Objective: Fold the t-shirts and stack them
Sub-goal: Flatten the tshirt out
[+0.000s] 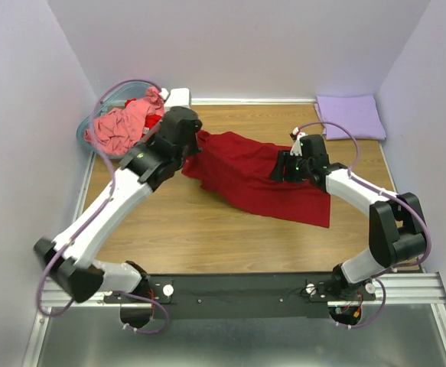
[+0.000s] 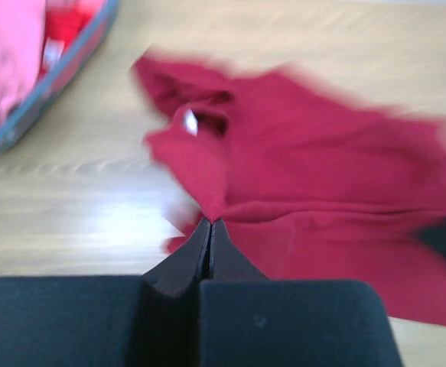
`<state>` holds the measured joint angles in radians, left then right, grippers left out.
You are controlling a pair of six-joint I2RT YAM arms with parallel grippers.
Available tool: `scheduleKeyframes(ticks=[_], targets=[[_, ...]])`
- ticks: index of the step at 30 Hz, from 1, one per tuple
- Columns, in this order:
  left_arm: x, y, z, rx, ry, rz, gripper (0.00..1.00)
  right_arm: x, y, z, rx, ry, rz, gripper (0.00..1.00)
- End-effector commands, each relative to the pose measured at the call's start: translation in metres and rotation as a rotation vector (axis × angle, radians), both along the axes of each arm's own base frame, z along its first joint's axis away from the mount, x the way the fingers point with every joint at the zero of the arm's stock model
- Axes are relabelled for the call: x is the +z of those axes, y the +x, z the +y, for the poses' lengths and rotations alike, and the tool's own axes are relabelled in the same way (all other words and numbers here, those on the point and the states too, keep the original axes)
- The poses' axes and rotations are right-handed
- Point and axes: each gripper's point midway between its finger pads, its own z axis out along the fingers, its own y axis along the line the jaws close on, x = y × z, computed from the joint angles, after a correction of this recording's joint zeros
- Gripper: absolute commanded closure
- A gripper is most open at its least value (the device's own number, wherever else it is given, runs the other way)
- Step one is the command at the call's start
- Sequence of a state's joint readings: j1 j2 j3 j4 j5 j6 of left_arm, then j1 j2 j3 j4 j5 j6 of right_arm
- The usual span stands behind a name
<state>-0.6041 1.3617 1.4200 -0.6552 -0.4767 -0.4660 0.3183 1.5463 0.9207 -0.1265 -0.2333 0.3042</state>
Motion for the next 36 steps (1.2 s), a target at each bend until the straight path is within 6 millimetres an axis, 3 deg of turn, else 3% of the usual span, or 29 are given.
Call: scheduleKeyframes(ticks=[1,2,4,6,7,8,9,11,12,13,15,16,18,22,24,27,29,32,33,34,36], targets=[[0.056,-0.038,0.021,0.055,-0.078,-0.081,1.0,-0.021,-0.006,-0.024,-0.073,-0.106,0.036,0.36],[0.054,-0.034,0.024,0.075,-0.067,-0.102,1.0,-0.023,-0.005,-0.025,-0.077,-0.111,0.041,0.36],[0.024,-0.021,0.038,0.14,0.02,-0.057,1.0,-0.025,-0.009,-0.022,-0.064,-0.102,0.062,0.36],[0.005,-0.008,0.04,0.142,0.046,-0.023,1.0,-0.022,-0.011,-0.018,-0.044,-0.083,0.063,0.36],[-0.012,0.003,0.039,0.133,0.079,0.01,1.0,-0.021,-0.013,-0.017,-0.037,-0.077,0.062,0.36],[-0.027,0.025,0.05,0.163,0.076,0.016,1.0,-0.014,-0.015,-0.016,-0.016,-0.071,0.041,0.36],[-0.028,0.025,0.048,0.152,0.07,0.02,1.0,-0.014,-0.015,-0.016,-0.016,-0.071,0.04,0.36],[-0.047,0.053,0.061,0.178,0.076,0.028,1.0,-0.013,-0.018,-0.016,0.0,-0.07,0.036,0.35],[-0.054,0.062,0.064,0.182,0.079,0.04,1.0,-0.014,-0.02,-0.016,0.003,-0.069,0.041,0.35],[-0.077,0.075,0.066,0.179,0.11,0.084,1.0,-0.017,-0.021,-0.017,-0.003,-0.078,0.047,0.35],[-0.082,0.094,0.07,0.189,0.128,0.091,1.0,-0.025,-0.022,-0.019,-0.009,-0.088,0.07,0.35],[-0.1,0.104,0.067,0.183,0.153,0.123,1.0,-0.028,-0.022,-0.021,-0.018,-0.093,0.078,0.35],[-0.1,0.125,0.06,0.174,0.163,0.102,1.0,-0.042,-0.019,-0.031,-0.092,-0.135,0.111,0.36],[-0.113,0.147,0.046,0.136,0.149,0.108,1.0,-0.062,-0.013,-0.05,-0.196,-0.148,0.174,0.36],[-0.109,0.159,0.038,0.12,0.13,0.088,1.0,-0.064,-0.004,-0.065,-0.251,-0.135,0.189,0.36],[-0.112,0.175,0.03,0.106,0.121,0.067,0.92,-0.075,0.001,-0.085,-0.32,-0.144,0.224,0.36],[-0.115,0.184,0.026,0.098,0.119,0.059,0.82,-0.079,0.006,-0.092,-0.35,-0.133,0.239,0.36],[-0.091,0.193,0.018,0.075,0.084,-0.003,0.63,-0.084,0.013,-0.107,-0.4,-0.159,0.249,0.36],[-0.088,0.192,0.015,0.062,0.07,-0.01,0.58,-0.079,0.015,-0.107,-0.397,-0.157,0.235,0.36],[-0.068,0.19,0.016,0.059,0.049,-0.054,0.51,-0.071,0.018,-0.103,-0.365,-0.139,0.214,0.36],[-0.067,0.178,0.018,0.052,0.04,-0.057,0.4,-0.058,0.02,-0.09,-0.303,-0.11,0.181,0.36]])
